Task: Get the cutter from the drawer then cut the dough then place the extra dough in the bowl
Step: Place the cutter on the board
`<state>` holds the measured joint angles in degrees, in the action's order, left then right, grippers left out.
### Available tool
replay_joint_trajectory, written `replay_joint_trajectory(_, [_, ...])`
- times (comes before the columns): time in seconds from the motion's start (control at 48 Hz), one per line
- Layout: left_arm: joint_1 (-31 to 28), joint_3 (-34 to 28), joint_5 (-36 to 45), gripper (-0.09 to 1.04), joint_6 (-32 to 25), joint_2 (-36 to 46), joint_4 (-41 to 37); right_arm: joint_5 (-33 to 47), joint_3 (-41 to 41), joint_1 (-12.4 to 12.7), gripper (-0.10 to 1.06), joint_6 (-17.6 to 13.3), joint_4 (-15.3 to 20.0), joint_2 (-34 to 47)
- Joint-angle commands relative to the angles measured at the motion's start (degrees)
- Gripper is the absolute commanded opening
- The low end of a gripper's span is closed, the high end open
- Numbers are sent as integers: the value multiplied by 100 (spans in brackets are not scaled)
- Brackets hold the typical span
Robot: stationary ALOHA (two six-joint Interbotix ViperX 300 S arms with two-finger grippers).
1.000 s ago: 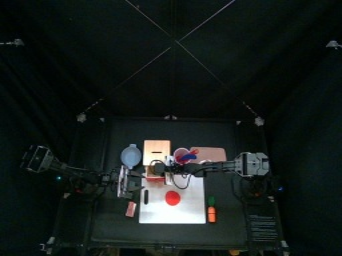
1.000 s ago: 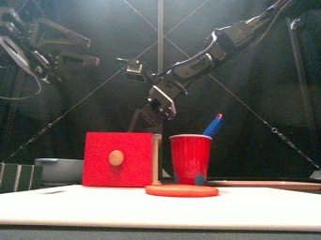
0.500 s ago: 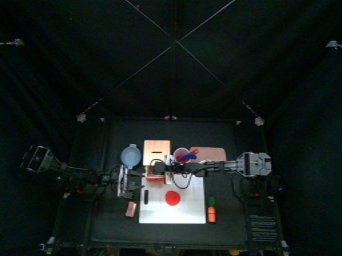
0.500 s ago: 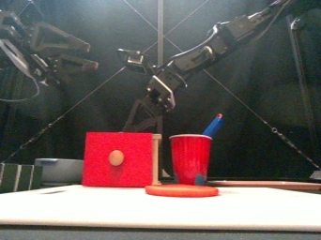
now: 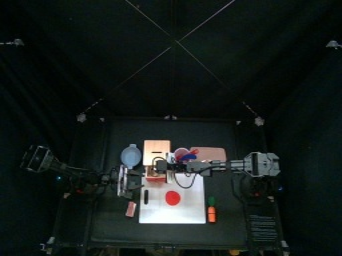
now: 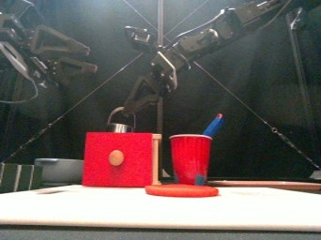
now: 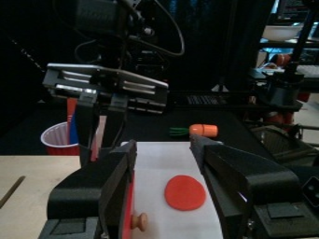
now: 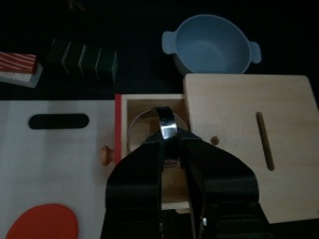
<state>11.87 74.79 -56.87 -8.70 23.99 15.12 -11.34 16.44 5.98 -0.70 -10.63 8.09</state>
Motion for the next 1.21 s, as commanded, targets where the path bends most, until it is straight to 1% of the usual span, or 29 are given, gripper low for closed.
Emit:
replay_joint_trajectory(0.021, [-18, -62, -53, 86, -18, 18, 26, 18, -70, -26, 44, -9, -44, -360])
replay_joint_trajectory(0.188, [-35, -35, -53, 86, -18, 9, 53, -79, 0, -26, 44, -9, -123, -571])
replay_joint_trajectory(0.312, [-35, -35, -53, 86, -26, 18, 88, -352, 167, -26, 44, -26, -202, -853])
replay_joint_trajectory(0.417, [-53, -35, -53, 86, -35, 18, 132, -598, 396, -97, 44, -35, -211, -1204])
replay_joint_trajectory(0.5, [-88, -35, -53, 86, -35, 18, 176, -809, 668, -237, 45, -35, -202, -1521])
replay_joint_trajectory(0.604, [-132, -53, -53, 86, -26, 18, 220, -1011, 1099, -483, 44, -44, -185, -1925])
replay_joint_trajectory(0.708, [-167, -79, -53, 86, -35, 9, 246, -1020, 1617, -712, 44, -62, -114, -2294])
replay_joint_trajectory(0.812, [-211, -114, -53, 86, -44, 9, 264, -1011, 2030, -853, 44, -53, -26, -2566])
replay_joint_trajectory(0.938, [-299, -149, -44, 86, -44, 18, 272, -993, 2470, -905, 44, -62, 97, -2786])
replay_joint_trajectory(1.062, [-360, -193, -44, 86, -35, 9, 272, -958, 2821, -879, 44, -62, 202, -2830])
replay_joint_trajectory(1.208, [-404, -264, -44, 86, -35, 9, 272, -703, 3199, -870, 44, -62, 176, -2813])
